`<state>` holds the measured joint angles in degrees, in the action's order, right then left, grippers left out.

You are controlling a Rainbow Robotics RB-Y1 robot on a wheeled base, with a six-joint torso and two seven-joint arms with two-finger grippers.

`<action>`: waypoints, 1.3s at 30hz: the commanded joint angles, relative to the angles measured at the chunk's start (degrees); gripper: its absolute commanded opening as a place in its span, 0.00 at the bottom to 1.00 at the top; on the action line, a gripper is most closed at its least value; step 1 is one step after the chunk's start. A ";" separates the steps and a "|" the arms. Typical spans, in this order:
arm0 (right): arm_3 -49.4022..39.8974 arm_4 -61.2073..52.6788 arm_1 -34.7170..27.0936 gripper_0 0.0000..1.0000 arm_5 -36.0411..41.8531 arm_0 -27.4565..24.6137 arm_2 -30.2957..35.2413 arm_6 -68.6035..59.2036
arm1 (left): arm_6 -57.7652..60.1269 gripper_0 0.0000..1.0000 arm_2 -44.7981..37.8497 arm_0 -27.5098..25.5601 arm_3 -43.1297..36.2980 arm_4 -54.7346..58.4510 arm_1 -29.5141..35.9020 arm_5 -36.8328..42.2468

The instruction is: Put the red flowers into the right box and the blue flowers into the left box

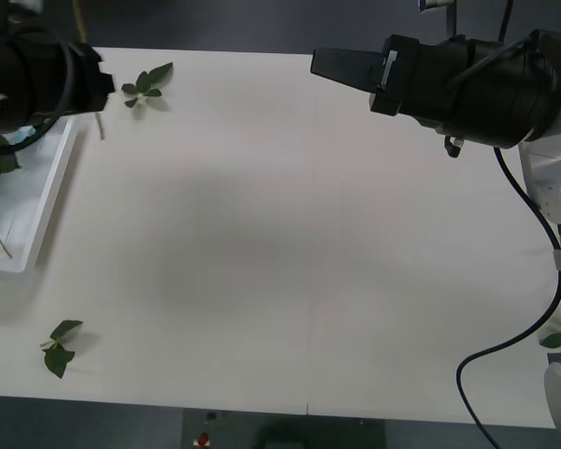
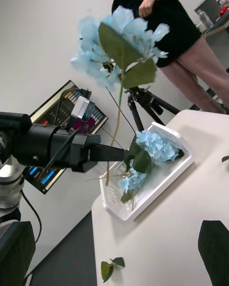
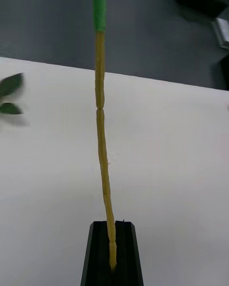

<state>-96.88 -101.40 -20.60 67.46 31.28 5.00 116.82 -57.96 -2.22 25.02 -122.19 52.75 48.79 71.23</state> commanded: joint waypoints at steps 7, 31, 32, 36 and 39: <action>-2.09 -0.38 -8.31 1.00 -0.13 -2.01 2.03 7.64 | 1.28 0.00 -17.20 -13.59 3.45 -6.69 5.79 8.14; 6.35 -1.08 -21.58 1.00 28.87 -7.72 17.41 36.29 | -1.36 0.01 -16.76 -19.92 24.28 -16.62 6.58 1.90; 6.52 -1.08 -21.94 1.00 29.05 -7.72 17.50 36.99 | -1.36 0.01 -16.23 -19.92 24.72 -16.71 6.58 1.28; 7.84 -0.91 -24.04 1.00 30.02 -7.72 17.50 38.18 | -1.71 0.17 -15.00 -20.01 26.47 -17.68 6.58 -1.62; 8.81 -0.11 -25.54 1.00 30.63 -7.72 17.50 38.18 | -1.98 0.40 -14.92 -20.18 26.56 -17.86 6.58 -1.79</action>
<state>-88.01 -101.70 -43.74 98.05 22.56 22.31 154.25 -58.08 -15.52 5.25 -94.96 35.26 53.34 69.88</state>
